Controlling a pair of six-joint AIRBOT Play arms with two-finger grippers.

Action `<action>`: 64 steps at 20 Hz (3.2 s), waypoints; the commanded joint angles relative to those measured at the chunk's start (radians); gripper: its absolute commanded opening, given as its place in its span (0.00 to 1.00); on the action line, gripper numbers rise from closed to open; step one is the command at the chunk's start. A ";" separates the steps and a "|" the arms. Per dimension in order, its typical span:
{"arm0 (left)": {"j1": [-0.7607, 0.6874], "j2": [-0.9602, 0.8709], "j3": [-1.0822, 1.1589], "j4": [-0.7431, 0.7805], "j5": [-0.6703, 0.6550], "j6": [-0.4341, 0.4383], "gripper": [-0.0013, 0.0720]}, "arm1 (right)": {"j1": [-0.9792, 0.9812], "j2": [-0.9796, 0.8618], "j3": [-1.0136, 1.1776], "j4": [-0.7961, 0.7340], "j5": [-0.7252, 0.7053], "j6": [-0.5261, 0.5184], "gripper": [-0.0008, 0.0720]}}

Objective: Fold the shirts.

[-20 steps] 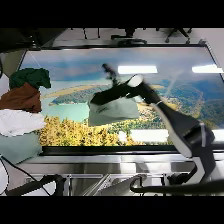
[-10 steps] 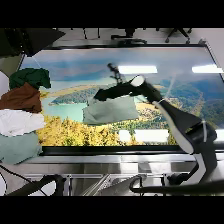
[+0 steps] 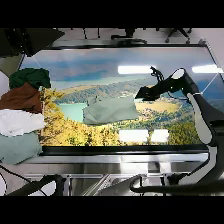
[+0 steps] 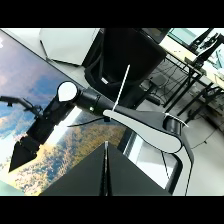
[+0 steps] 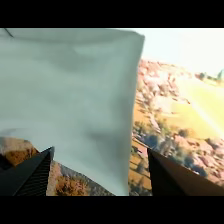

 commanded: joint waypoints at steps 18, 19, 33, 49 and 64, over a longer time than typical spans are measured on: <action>0.000 0.000 -0.002 0.002 -0.010 0.001 0.04 | -0.430 0.071 0.007 0.185 -0.071 -0.009 0.04; 0.000 -0.002 -0.002 0.002 -0.010 0.001 0.04 | -0.523 0.095 0.007 0.153 -0.074 0.018 0.04; -0.065 -0.177 -0.002 -0.002 -0.066 0.008 0.04 | -0.983 0.473 -0.547 -0.372 -0.122 0.389 0.04; 0.091 -0.218 0.080 0.002 -0.082 -0.024 0.04 | -0.741 0.676 -0.406 -0.074 -0.024 0.262 0.35; 0.044 0.436 -1.113 0.235 0.139 0.065 0.04 | -0.088 0.750 -0.591 -0.189 -0.092 0.253 0.04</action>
